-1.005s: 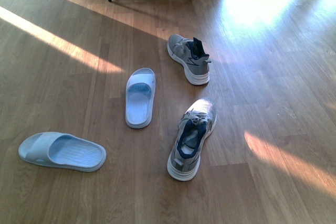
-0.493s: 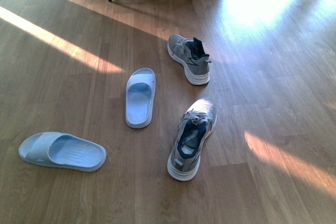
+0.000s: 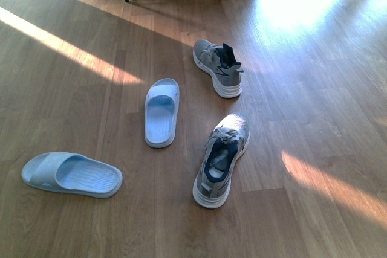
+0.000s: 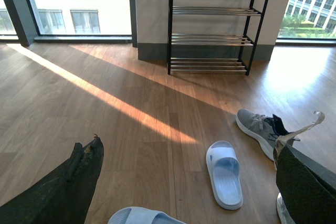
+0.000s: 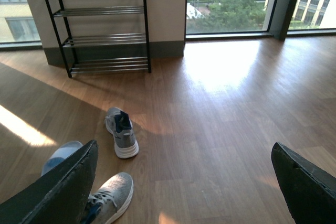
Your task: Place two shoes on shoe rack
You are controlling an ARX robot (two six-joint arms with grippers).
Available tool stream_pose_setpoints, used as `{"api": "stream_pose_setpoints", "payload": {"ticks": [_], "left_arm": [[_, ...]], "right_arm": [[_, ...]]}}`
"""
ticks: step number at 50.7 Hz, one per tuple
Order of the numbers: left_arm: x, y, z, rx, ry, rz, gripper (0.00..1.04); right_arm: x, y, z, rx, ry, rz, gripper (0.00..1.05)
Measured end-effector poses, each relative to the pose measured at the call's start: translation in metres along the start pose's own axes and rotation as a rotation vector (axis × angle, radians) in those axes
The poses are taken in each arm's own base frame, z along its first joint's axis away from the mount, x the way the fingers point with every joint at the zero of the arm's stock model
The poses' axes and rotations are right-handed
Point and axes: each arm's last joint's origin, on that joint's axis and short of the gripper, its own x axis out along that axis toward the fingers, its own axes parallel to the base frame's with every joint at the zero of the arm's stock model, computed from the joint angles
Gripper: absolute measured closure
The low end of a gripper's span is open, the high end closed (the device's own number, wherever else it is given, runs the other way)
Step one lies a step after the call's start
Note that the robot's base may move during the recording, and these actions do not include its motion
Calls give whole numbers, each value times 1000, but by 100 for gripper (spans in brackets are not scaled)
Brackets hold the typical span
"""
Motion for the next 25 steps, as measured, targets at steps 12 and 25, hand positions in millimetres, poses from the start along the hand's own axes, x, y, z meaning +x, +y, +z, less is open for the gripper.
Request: {"api": "stream_pose_setpoints", "payload": {"ticks": [12,25], "left_arm": [[0,0,0,0,0,0,9],[0,0,0,0,0,0,9]], "right_arm": [[0,0,0,0,0,0,9],[0,0,0,0,0,0,9]]}}
